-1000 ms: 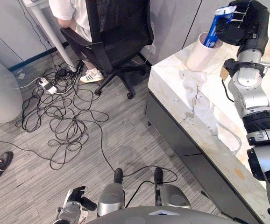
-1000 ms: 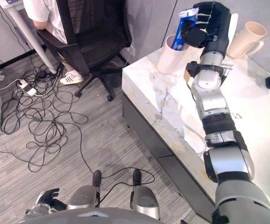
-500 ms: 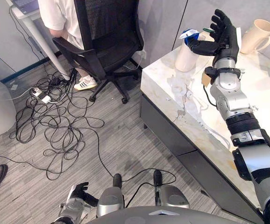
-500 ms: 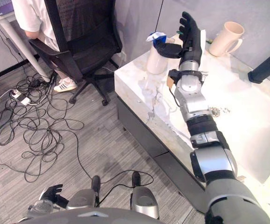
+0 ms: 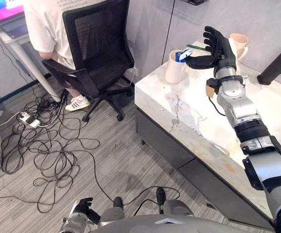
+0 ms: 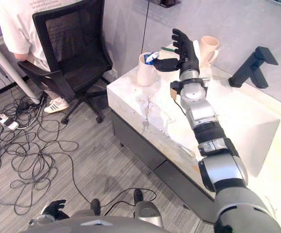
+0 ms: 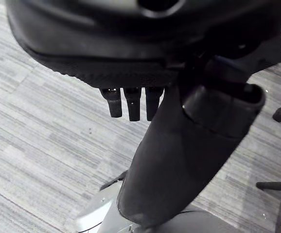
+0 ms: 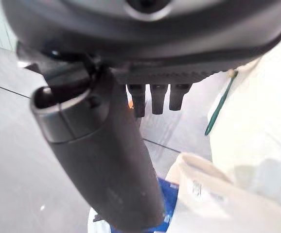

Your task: Organize the bathroom.

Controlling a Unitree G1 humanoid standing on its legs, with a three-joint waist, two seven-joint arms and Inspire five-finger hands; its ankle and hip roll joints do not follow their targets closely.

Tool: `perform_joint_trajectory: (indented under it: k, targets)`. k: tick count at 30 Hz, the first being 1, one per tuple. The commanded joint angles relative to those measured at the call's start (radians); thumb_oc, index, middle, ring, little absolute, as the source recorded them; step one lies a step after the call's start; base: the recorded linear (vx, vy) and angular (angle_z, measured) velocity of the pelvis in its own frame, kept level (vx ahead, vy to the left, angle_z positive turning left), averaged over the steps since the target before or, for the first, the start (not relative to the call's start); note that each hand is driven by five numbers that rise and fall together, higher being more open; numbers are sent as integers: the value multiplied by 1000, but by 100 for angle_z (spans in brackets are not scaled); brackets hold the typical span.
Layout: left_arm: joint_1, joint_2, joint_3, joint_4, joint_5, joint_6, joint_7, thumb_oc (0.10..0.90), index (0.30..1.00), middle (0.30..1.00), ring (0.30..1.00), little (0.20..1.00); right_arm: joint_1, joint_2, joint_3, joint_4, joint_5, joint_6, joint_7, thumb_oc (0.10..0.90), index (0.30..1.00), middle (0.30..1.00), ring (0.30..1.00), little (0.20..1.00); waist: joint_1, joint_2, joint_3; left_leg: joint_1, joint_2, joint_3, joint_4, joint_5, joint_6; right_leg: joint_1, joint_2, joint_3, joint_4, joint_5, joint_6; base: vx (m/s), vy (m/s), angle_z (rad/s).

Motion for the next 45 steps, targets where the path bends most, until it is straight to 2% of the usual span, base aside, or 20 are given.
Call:
perform_joint_trajectory:
  k: [1, 7, 9, 12, 17, 21, 22, 24, 28, 30, 31, 33, 37, 38, 39, 40, 44, 45]
  targets:
    - [-3, 40, -19, 44, 44, -14, 7, 800, 900, 900, 900, 900, -112, -97, -15, -41, -65, -79, -8, 800, 900, 900, 900, 900, -1, -30, -83, 11, 78, 42, 81, -45, 5, -19, -42, 86, 57, -39, 40, -27, -12, -12]
    - [2, 44, -6, 48, 49, -26, 8, 800, 900, 900, 900, 900, -118, -117, -21, -53, -26, -57, -2, 800, 900, 900, 900, 900, -15, -34, -100, 24, 80, 65, 82, -55, 3, -15, -40, 103, 49, -36, 44, 2, -21, -15]
    - [-1, 44, -5, 46, 42, -26, 8, 800, 900, 900, 900, 900, -116, -116, -21, -57, -39, -49, 9, 800, 900, 900, 900, 900, -17, -34, -104, 28, 81, 69, 81, -58, 4, -13, -39, 105, 47, -36, 43, 9, -12, -14]
    - [-9, 39, -18, 45, 13, -17, 12, 800, 900, 900, 900, 900, -122, -106, -8, -45, -81, -71, -41, 800, 900, 900, 900, 900, -20, -31, -106, 36, 83, 77, 68, -52, 3, -8, -39, 103, 38, -33, 40, -27, 6, -7]
    - [-14, 40, -13, 61, 16, -20, -1, 800, 900, 900, 900, 900, -153, -146, -24, -16, -151, -79, -71, 800, 900, 900, 900, 900, -26, -30, -110, 40, 82, 83, 54, -45, 0, -11, -40, 101, 30, -26, 41, -29, 21, 0]
    - [3, 44, 15, 82, 16, -52, -6, 800, 900, 900, 900, 900, -196, -300, -72, 24, -125, -112, -138, 800, 900, 900, 900, 900, -51, -38, -132, 58, 82, 104, 43, -47, -6, -6, -38, 111, 14, -14, 49, -11, 26, 0]
    - [3, 45, 17, 83, 17, -56, -7, 800, 900, 900, 900, 900, -199, -314, -76, 26, -118, -116, -145, 800, 900, 900, 900, 900, -54, -39, -133, 60, 82, 108, 43, -48, -7, -6, -37, 114, 13, -13, 50, 7, 5, -8]
    - [0, 48, 32, 84, 8, -56, -6, 800, 900, 900, 900, 900, -199, -406, -110, 16, -106, -119, -174, 800, 900, 900, 900, 900, -83, -45, -147, 67, 86, 129, 41, -51, -10, -11, -31, 127, 15, -11, 54, 9, 0, -17]
    - [-10, 53, 57, 84, -25, -56, -1, 800, 900, 900, 900, 900, -125, -533, -204, 3, -14, -117, -200, 800, 900, 900, 900, 900, -131, -52, -163, 76, 92, 161, 39, -57, -13, -26, -22, 149, 24, -10, 56, 3, -12, -23]
    - [-11, 54, 59, 84, -25, -56, -1, 800, 900, 900, 900, 900, -112, -542, -218, 2, -8, -116, -204, 800, 900, 900, 900, 900, -133, -54, -165, 77, 92, 164, 39, -57, -13, -28, -21, 152, 24, -10, 56, -7, -24, -46]
    - [-16, 54, 79, 92, -53, -62, 1, 800, 900, 900, 900, 900, -3, -610, -326, 23, 33, -129, -233, 800, 900, 900, 900, 900, -172, -54, -170, 85, 96, 182, 38, -62, -16, -37, -16, 162, 27, -7, 55, -20, -37, -47]
    - [-16, 56, 93, 101, -88, -64, 7, 800, 900, 900, 900, 900, 156, -678, -491, 68, 29, -148, -252, 800, 900, 900, 900, 900, -210, -55, -174, 95, 101, 202, 36, -71, -17, -47, -10, 175, 34, -11, 55, -30, -33, -14]
    - [-5, 53, 114, 115, -111, -83, 12, 800, 900, 900, 900, 900, 355, -747, -702, 202, 18, -155, -307, 800, 900, 900, 900, 900, -241, -53, -180, 103, 108, 225, 30, -73, -22, -61, -2, 186, 40, -10, 53, -35, -16, -33]
    - [-4, 53, 122, 118, -117, -84, 13, 800, 900, 900, 900, 900, 450, -766, -804, 280, 16, -143, -333, 800, 900, 900, 900, 900, -253, -51, -182, 104, 110, 232, 31, -71, -26, -66, 1, 188, 38, -7, 53, -43, -14, -25]
    - [-6, 54, 122, 117, -123, -82, 14, 800, 900, 900, 900, 900, 519, -766, -869, 333, 47, -154, -322, 800, 900, 900, 900, 900, -258, -50, -182, 105, 112, 234, 31, -68, -29, -69, 2, 190, 36, -2, 53, -81, -11, -9]
    - [-6, 51, 123, 119, -124, -87, 21, 800, 900, 900, 900, 900, 640, -764, -982, 441, 75, -151, -315, 800, 900, 900, 900, 900, -260, -50, -180, 103, 115, 234, 29, -61, -35, -76, 4, 192, 34, 4, 53, -64, -5, -11]
    - [-4, 44, 121, 123, -126, -99, 30, 800, 900, 900, 900, 900, 737, -746, -1067, 534, 116, -118, -317, 800, 900, 900, 900, 900, -255, -48, -176, 104, 120, 240, 26, -53, -38, -81, 5, 191, 38, 3, 52, -42, -6, -22]
    - [-4, 39, 120, 120, -128, -106, 34, 800, 900, 900, 900, 900, 805, -709, -1117, 604, 163, -97, -318, 800, 900, 900, 900, 900, -251, -44, -175, 103, 125, 241, 29, -42, -41, -85, 7, 186, 42, 3, 47, -39, -14, -27]
